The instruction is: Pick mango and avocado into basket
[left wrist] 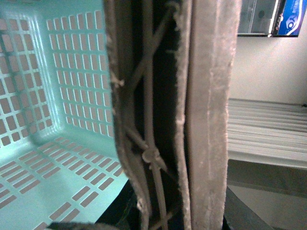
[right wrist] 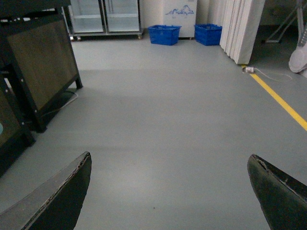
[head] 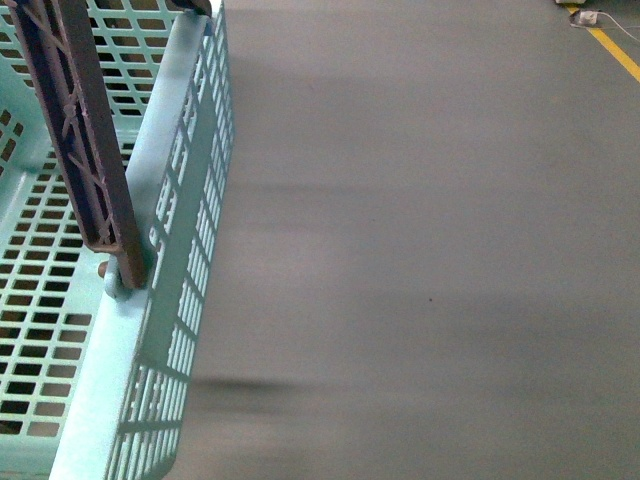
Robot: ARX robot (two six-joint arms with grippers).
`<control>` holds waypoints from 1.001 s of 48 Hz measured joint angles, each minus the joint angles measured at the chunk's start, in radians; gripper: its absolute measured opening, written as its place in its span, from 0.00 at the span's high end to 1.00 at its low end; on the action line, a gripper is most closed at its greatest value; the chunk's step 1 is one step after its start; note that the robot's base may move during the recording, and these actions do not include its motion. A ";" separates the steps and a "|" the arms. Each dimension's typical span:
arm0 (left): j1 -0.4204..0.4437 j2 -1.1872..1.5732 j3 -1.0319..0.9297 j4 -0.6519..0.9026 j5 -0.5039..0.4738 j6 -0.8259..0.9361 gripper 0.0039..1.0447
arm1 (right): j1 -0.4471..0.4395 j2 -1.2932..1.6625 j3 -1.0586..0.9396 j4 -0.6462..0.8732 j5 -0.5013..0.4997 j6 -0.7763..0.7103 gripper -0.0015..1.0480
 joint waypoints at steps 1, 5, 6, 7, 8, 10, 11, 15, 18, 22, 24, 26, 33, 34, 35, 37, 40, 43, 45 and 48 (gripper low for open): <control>0.000 0.000 0.000 0.000 0.000 0.000 0.84 | 0.000 0.000 0.000 0.000 0.000 0.000 0.08; 0.000 0.000 0.000 0.000 0.000 0.000 0.84 | 0.000 0.000 0.000 0.000 0.000 0.000 0.08; 0.000 0.000 0.000 0.000 0.000 0.000 0.84 | 0.000 0.000 0.000 0.000 0.000 0.000 0.08; 0.000 0.000 0.000 0.000 0.000 0.000 0.84 | 0.000 0.000 0.000 0.000 0.000 0.000 0.08; 0.000 0.000 0.000 0.000 0.000 0.000 0.84 | 0.000 0.000 0.000 0.000 0.000 0.000 0.08; 0.000 0.000 0.000 0.000 0.000 0.000 0.84 | 0.000 0.000 0.000 0.000 0.000 0.000 0.08; 0.000 0.000 0.000 0.000 0.000 0.000 0.84 | 0.000 0.000 0.000 0.000 0.000 0.000 0.08; 0.000 0.000 0.000 0.000 -0.001 0.000 0.84 | 0.000 0.000 0.000 0.000 0.000 0.000 0.08; 0.000 0.000 0.000 0.000 -0.001 0.000 0.84 | 0.000 0.000 0.000 0.000 0.000 0.000 0.08; 0.000 0.000 0.000 0.000 -0.001 0.000 0.84 | 0.000 0.000 0.000 0.000 0.000 0.000 0.08; 0.000 0.000 0.000 0.000 0.000 0.000 0.84 | 0.000 0.000 0.000 0.000 0.000 0.000 0.08; 0.000 0.000 0.000 0.000 0.000 0.000 0.84 | 0.000 0.000 0.000 0.000 0.000 0.000 0.08; 0.000 0.000 0.000 0.000 0.000 0.000 0.84 | 0.000 0.000 0.000 0.000 0.000 0.000 0.08; 0.000 0.000 0.000 0.000 0.000 0.000 0.84 | 0.000 0.000 0.000 0.000 0.000 0.000 0.08; 0.000 0.000 0.000 0.000 0.000 0.000 0.84 | 0.000 0.000 0.000 0.000 0.000 0.000 0.08; 0.000 0.000 0.000 0.000 0.000 0.000 0.84 | 0.000 0.000 0.000 0.000 0.000 0.000 0.08; 0.000 0.000 0.000 0.000 0.000 0.000 0.84 | 0.000 0.000 0.000 0.000 0.000 0.000 0.08; 0.000 0.000 0.000 0.000 0.000 0.000 0.84 | 0.000 0.000 0.000 0.000 0.000 0.000 0.08; 0.000 0.000 0.000 0.000 0.000 0.000 0.84 | 0.000 0.000 0.000 0.000 0.000 0.000 0.08; 0.000 0.000 0.000 0.000 0.000 0.000 0.84 | 0.000 0.000 0.000 0.000 0.000 0.000 0.08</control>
